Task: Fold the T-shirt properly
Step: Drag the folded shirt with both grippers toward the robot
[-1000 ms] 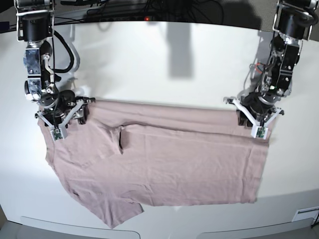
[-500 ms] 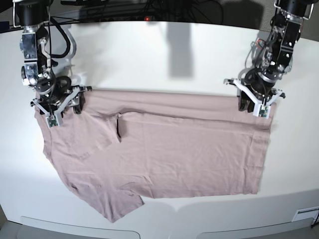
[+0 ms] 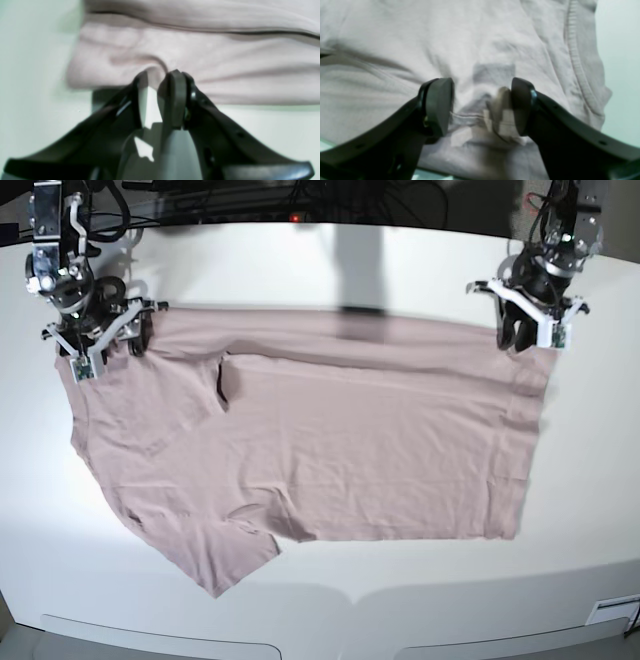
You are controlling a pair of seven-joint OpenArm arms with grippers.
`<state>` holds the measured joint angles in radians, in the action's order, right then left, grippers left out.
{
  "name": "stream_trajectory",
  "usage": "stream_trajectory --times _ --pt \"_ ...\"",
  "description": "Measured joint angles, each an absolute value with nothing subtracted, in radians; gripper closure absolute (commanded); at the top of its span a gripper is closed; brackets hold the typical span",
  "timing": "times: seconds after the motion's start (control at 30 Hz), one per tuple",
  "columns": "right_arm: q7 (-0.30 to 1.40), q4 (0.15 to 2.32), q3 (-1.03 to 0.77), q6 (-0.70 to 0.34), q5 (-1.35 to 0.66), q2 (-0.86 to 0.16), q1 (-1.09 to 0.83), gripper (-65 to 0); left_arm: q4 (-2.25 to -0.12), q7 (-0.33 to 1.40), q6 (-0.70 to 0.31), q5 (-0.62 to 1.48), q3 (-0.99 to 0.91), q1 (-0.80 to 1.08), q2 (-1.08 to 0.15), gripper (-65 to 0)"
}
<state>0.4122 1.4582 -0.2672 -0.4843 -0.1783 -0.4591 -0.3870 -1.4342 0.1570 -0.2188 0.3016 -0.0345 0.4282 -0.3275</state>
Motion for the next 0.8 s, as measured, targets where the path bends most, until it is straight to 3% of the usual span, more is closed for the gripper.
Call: stream_trajectory --times 0.27,0.53,0.7,0.8 --pt "0.416 1.48 -0.289 -0.46 -0.156 -0.466 -0.435 -37.1 -1.502 0.167 -0.16 0.273 -0.099 0.53 -0.279 -15.9" --pt "0.426 1.481 -0.289 -0.46 -0.152 -0.466 -0.432 -37.1 -1.803 0.599 -0.16 0.232 -0.088 0.577 -0.263 -15.9" --pt "0.424 1.482 -0.289 -0.461 -0.153 -0.466 -0.432 -37.1 -1.898 0.548 -0.185 0.261 -0.078 0.535 -0.255 -15.9" --pt "0.424 1.482 -0.288 -0.46 -0.149 -0.466 -0.431 -37.1 -1.885 0.614 -0.2 0.207 -0.08 0.452 -0.26 -15.9"
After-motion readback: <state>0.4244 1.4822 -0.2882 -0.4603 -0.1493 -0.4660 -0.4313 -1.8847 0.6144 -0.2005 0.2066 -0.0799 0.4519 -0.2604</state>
